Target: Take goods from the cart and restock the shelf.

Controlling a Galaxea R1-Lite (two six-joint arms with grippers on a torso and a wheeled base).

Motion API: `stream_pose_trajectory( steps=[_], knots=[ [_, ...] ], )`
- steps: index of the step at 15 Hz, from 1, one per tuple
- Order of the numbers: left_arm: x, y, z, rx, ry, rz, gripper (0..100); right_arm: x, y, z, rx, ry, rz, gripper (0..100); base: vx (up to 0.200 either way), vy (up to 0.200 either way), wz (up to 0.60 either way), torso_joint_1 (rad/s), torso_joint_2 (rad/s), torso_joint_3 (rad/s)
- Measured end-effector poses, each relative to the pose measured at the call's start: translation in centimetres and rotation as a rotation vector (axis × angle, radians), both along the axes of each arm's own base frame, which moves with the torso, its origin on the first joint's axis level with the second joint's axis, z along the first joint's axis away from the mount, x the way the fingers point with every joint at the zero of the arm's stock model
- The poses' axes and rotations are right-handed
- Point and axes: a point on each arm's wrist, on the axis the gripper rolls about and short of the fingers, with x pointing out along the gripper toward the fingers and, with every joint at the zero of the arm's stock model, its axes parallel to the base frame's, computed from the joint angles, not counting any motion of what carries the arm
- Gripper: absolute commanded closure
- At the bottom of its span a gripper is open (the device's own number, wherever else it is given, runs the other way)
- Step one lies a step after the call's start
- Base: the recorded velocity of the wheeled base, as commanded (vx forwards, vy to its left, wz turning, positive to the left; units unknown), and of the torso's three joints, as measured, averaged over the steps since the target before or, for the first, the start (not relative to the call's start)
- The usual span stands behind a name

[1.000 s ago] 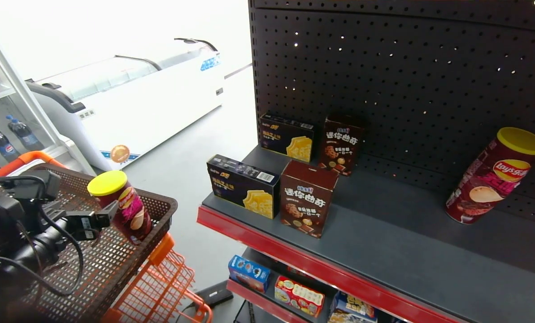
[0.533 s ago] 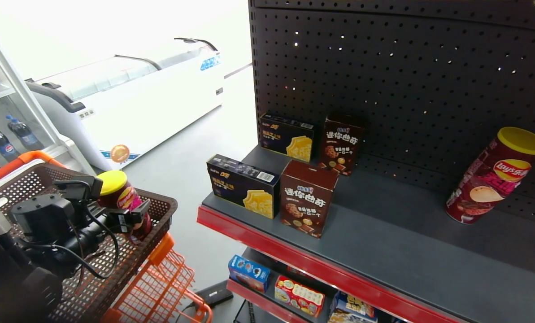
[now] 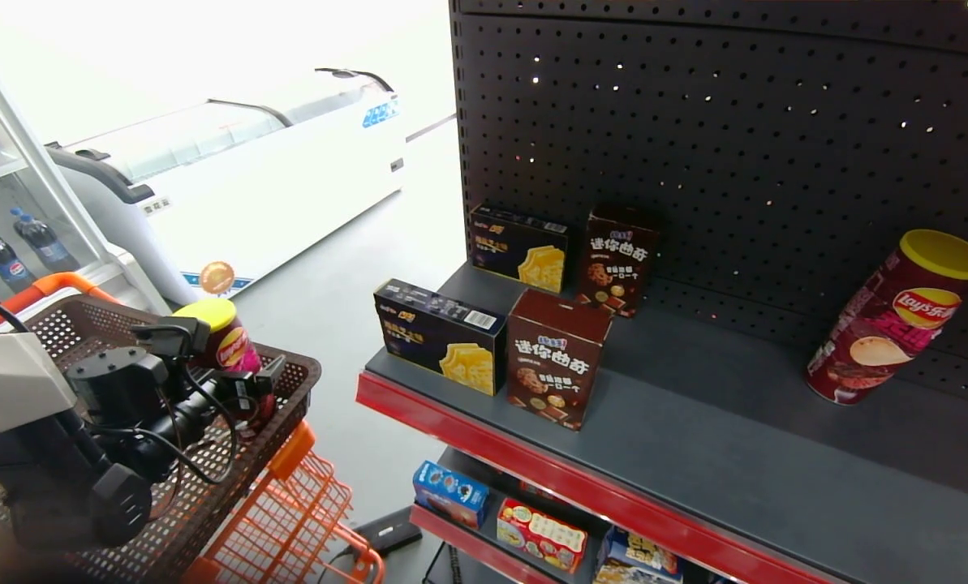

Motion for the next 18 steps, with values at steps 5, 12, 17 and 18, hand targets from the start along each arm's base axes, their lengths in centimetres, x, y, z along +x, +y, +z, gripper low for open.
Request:
stream_pose_trajectory(
  steps=[5,12,17,18],
  knots=[
    [1.5,0.2,-0.1,0.006,-0.030,-0.006,100,0.0,0.0,0.0,0.000,0.000,0.000,0,0.000,0.000,0.00,0.000,0.00,0.000],
    [0.8,-0.8,3.5,0.015,-0.071,-0.029,100,0.0,0.0,0.0,0.001,0.000,0.000,0,0.000,0.000,0.00,0.000,0.00,0.000],
    [-1.2,-1.6,10.1,0.028,-0.176,-0.081,100,0.0,0.0,0.0,0.001,0.000,0.000,0,0.000,0.000,0.00,0.000,0.00,0.000],
    [-1.7,-2.1,11.2,0.024,-0.173,-0.106,100,0.0,0.0,0.0,0.001,0.000,0.000,0,0.000,0.000,0.00,0.000,0.00,0.000]
  ],
)
